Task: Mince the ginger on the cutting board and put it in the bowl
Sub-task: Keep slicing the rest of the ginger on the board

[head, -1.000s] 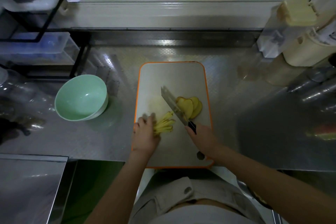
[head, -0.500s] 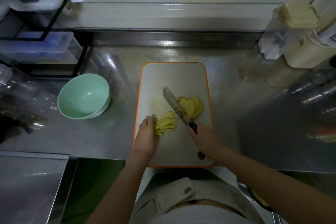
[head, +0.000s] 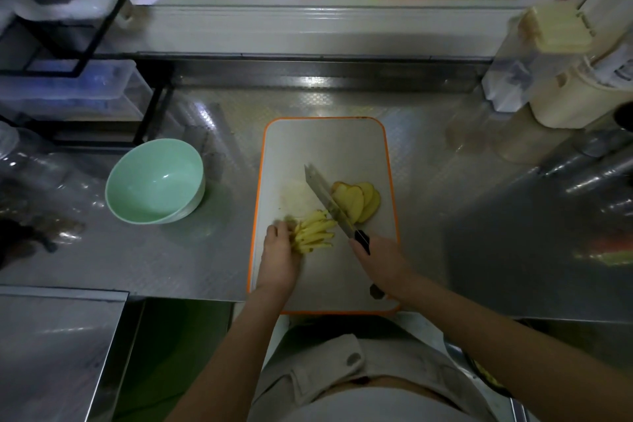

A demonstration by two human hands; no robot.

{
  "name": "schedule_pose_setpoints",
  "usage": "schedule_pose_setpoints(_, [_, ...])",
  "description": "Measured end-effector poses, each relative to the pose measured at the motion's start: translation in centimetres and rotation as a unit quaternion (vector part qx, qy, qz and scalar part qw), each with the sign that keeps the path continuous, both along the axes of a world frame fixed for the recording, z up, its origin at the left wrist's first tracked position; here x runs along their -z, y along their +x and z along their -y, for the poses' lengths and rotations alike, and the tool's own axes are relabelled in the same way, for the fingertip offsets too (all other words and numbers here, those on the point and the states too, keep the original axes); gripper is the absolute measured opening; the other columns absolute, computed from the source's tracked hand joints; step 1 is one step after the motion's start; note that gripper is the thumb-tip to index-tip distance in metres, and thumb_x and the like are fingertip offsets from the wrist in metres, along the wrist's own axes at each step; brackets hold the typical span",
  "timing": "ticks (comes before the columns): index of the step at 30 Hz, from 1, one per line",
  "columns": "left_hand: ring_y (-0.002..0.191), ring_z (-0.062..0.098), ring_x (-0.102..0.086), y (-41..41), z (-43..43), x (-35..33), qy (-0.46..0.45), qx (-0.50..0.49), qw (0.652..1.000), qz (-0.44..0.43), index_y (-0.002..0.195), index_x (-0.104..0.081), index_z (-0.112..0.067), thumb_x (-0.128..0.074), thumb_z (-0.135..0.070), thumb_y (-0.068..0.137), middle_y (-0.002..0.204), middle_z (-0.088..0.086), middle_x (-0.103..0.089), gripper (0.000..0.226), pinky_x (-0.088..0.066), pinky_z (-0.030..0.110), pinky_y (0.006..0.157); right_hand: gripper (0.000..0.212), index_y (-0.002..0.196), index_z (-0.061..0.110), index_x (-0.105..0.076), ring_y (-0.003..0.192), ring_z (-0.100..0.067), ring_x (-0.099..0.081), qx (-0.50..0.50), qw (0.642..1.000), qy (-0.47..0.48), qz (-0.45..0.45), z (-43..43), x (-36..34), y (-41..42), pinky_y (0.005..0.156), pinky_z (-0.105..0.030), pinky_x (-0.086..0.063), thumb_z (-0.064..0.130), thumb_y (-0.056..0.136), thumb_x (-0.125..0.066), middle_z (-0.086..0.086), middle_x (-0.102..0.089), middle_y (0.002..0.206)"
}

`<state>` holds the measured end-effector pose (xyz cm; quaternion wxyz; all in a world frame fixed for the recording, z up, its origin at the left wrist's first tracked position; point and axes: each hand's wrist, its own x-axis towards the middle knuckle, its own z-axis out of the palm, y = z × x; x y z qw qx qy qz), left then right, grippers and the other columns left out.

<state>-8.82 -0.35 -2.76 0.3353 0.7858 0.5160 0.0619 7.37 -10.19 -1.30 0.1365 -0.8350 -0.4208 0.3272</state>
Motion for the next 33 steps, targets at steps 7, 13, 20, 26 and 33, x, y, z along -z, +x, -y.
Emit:
schedule_pose_setpoints(7, [0.141, 0.029, -0.012, 0.4, -0.3, -0.1, 0.034, 0.047, 0.998, -0.039, 0.148, -0.011, -0.014, -0.075, -0.024, 0.073, 0.153, 0.014, -0.012, 0.099, -0.017, 0.034, 0.114, 0.043, 0.059, 0.02, -0.033, 0.047, -0.007, -0.037, 0.008, 0.999, 0.012, -0.031, 0.2, -0.4, 0.2, 0.042, -0.02, -0.025, 0.035, 0.099, -0.041, 0.004, -0.039, 0.056])
schedule_pose_setpoints(13, [0.143, 0.031, -0.001, 1.5, -0.3, 0.9, 0.04, 0.104, 0.991, -0.081, 0.147, -0.015, -0.012, -0.051, -0.035, 0.093, 0.156, 0.01, -0.007, 0.069, -0.005, 0.036, 0.116, 0.04, 0.062, 0.022, -0.032, 0.049, -0.003, -0.037, 0.006, 0.999, 0.024, -0.045, 0.7, -1.1, -0.4, 0.042, -0.017, -0.031, 0.033, 0.1, -0.039, 0.006, -0.039, 0.058])
schedule_pose_setpoints(20, [0.143, 0.029, -0.003, 2.7, 0.6, 0.8, 0.124, 0.088, 0.981, -0.123, 0.147, -0.015, -0.012, -0.042, -0.045, 0.093, 0.154, 0.01, -0.013, 0.068, 0.007, 0.043, 0.114, 0.034, 0.084, 0.01, -0.053, 0.065, -0.014, -0.049, -0.022, 0.998, 0.037, -0.037, 0.9, -0.7, -1.2, 0.058, -0.026, -0.033, 0.036, 0.099, -0.038, -0.006, -0.059, 0.078])
schedule_pose_setpoints(26, [0.142, 0.025, -0.017, -0.2, 1.1, 1.0, 0.046, -0.053, 0.992, 0.105, 0.145, -0.024, -0.01, -0.052, -0.03, 0.091, 0.151, 0.01, -0.025, 0.064, -0.011, 0.034, 0.116, 0.034, 0.078, 0.014, -0.044, 0.063, -0.015, -0.046, 0.016, 1.0, 0.015, -0.017, 1.0, 0.0, -0.8, 0.057, -0.027, -0.034, 0.041, 0.098, -0.038, 0.006, -0.04, 0.063])
schedule_pose_setpoints(33, [0.131, 0.023, -0.036, -0.6, 1.3, 1.3, -0.019, -0.035, 0.987, 0.153, 0.142, -0.032, -0.009, -0.06, -0.014, 0.087, 0.142, 0.011, -0.038, 0.061, -0.031, 0.039, 0.11, 0.034, 0.081, 0.012, -0.047, 0.071, -0.02, -0.053, -0.021, 0.999, 0.024, -0.033, 1.0, -0.7, -2.1, 0.059, -0.026, -0.034, 0.039, 0.099, -0.037, -0.011, -0.061, 0.085])
